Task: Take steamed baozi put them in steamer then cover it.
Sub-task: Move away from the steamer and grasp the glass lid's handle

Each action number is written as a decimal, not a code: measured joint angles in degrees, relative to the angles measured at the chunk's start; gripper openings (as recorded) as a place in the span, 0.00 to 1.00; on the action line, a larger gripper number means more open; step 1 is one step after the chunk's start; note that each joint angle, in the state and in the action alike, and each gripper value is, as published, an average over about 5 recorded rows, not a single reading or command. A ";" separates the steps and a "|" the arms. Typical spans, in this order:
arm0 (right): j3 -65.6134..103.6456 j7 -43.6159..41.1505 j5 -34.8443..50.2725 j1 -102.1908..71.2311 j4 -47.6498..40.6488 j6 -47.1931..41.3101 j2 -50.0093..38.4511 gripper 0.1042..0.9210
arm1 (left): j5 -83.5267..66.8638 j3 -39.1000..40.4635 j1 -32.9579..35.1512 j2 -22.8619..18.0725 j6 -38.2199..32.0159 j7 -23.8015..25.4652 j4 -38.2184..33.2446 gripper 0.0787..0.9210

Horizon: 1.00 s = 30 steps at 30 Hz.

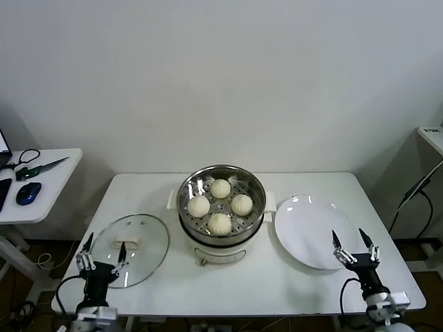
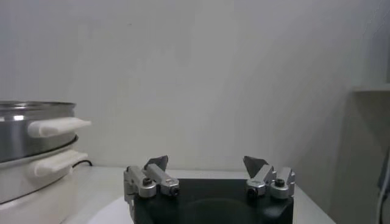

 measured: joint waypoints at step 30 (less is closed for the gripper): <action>2.61 0.42 -1.59 -5.98 0.85 3.85 6.92 0.88 | 38.69 3.57 -14.08 3.99 0.47 -9.86 27.27 0.88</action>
